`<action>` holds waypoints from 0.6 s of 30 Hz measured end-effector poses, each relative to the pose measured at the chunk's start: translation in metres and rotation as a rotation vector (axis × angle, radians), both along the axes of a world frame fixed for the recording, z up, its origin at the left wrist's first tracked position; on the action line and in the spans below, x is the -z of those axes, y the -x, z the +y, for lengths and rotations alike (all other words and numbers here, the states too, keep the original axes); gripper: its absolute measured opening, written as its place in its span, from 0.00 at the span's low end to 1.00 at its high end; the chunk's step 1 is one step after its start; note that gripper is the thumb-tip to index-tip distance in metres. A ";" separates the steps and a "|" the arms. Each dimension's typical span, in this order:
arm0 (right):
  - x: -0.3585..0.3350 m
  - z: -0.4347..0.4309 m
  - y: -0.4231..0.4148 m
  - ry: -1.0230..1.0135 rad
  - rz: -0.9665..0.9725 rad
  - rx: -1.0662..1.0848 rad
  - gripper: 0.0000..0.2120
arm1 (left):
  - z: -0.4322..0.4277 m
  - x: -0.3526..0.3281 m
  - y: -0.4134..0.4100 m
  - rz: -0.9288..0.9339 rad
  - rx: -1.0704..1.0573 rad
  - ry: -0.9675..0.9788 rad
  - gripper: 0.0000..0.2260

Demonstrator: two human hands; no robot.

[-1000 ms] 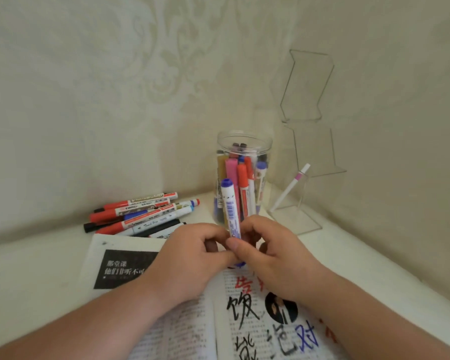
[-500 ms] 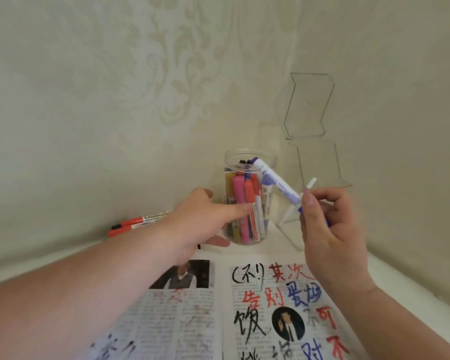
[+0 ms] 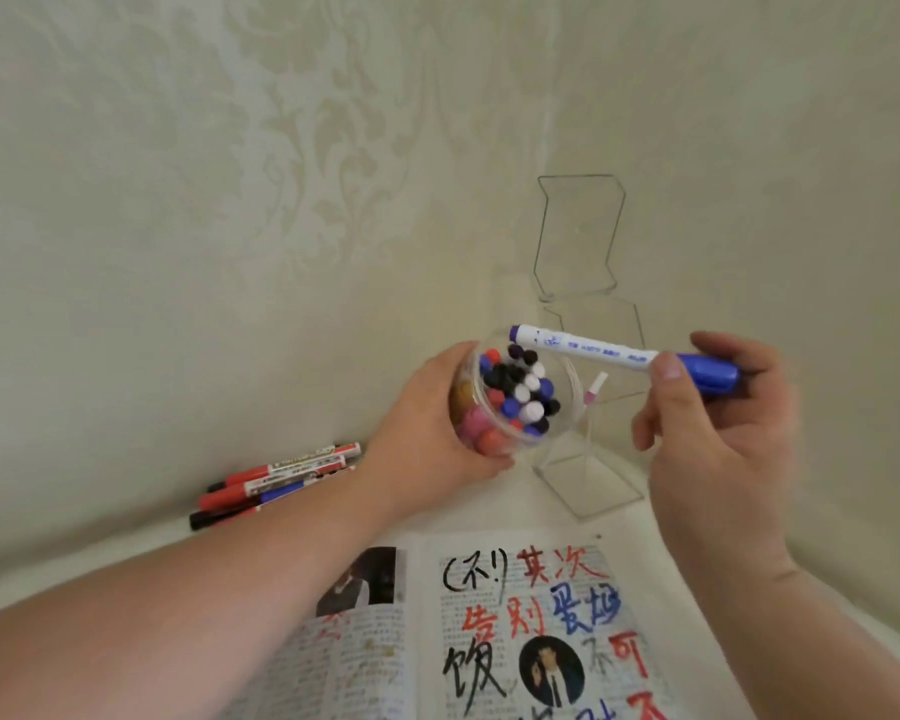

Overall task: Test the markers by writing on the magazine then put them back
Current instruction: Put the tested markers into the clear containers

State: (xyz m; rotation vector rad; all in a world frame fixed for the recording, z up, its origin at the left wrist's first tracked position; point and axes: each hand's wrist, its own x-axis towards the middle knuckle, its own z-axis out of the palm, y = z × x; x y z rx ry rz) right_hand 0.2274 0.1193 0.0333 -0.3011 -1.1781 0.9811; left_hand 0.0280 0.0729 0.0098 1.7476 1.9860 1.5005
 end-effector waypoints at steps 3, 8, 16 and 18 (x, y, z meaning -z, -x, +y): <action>-0.009 0.000 -0.005 -0.176 -0.074 0.051 0.12 | -0.016 0.004 0.005 0.140 0.045 0.054 0.48; 0.000 -0.007 0.006 -0.552 -0.322 0.212 0.12 | -0.041 0.009 0.002 0.099 0.072 0.055 0.44; 0.003 -0.012 0.008 -0.922 -0.530 0.466 0.11 | -0.046 0.010 0.008 0.038 0.045 -0.011 0.41; 0.003 -0.014 0.007 -0.955 -0.525 0.444 0.13 | -0.046 0.012 0.006 0.033 0.019 -0.031 0.37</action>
